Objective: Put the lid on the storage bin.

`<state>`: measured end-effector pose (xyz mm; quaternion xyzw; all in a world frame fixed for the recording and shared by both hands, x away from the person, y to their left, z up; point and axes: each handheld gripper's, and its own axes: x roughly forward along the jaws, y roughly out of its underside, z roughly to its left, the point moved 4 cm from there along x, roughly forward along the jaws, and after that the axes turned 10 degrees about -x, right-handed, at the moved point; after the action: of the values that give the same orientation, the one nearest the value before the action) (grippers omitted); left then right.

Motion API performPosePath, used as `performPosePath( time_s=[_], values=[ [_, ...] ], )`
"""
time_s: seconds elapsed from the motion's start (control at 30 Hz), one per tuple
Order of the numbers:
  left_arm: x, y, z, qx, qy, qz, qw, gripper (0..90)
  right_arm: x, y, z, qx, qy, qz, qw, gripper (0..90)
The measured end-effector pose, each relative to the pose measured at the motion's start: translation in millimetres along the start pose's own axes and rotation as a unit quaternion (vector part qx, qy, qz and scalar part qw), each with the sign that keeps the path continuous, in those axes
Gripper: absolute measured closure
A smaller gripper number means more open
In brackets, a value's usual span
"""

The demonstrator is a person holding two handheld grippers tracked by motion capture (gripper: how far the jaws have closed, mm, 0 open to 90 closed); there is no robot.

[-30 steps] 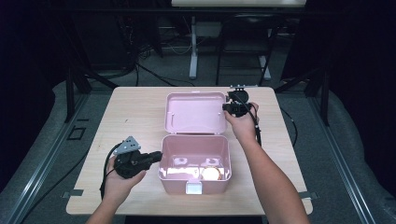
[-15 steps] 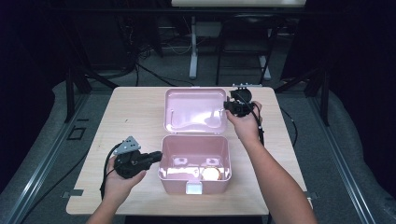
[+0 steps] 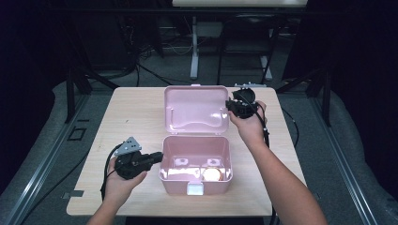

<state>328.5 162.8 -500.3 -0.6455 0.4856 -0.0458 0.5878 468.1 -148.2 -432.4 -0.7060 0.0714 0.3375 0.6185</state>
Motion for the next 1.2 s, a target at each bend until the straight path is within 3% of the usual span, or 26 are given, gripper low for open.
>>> performPosePath(
  time_s=[0.2,0.37,0.5,0.87,0.97,1.2],
  values=[
    [-0.1,0.1,0.0,-0.001,0.0,0.0,1.0,84.3,-8.5,0.3,3.2,-0.02,0.003,-0.012,0.9997,87.0],
    [-0.3,0.2,0.1,-0.002,0.0,0.001,1.0,84.3,-16.1,2.5,4.4,-0.018,-0.002,-0.028,0.9995,87.3],
    [0.1,0.3,0.3,-0.005,0.0,-0.002,1.0,84.3,-22.5,4.1,7.2,-0.031,0.0,-0.04,0.9987,87.3],
    [0.6,-2.6,3.0,-0.013,0.001,0.0,0.9999,84.7,-30.3,7.5,7.7,-0.031,-0.009,-0.06,0.9977,87.4],
    [1.9,-6.0,5.9,-0.017,-0.006,-0.006,0.9998,82.9,-29.7,7.3,7.2,-0.027,-0.012,-0.06,0.9977,87.4],
    [2.4,-26.7,19.5,-0.048,-0.015,-0.039,0.998,73.8,-29.3,7.3,8.1,-0.025,-0.013,-0.065,0.9975,87.5]
  ],
)
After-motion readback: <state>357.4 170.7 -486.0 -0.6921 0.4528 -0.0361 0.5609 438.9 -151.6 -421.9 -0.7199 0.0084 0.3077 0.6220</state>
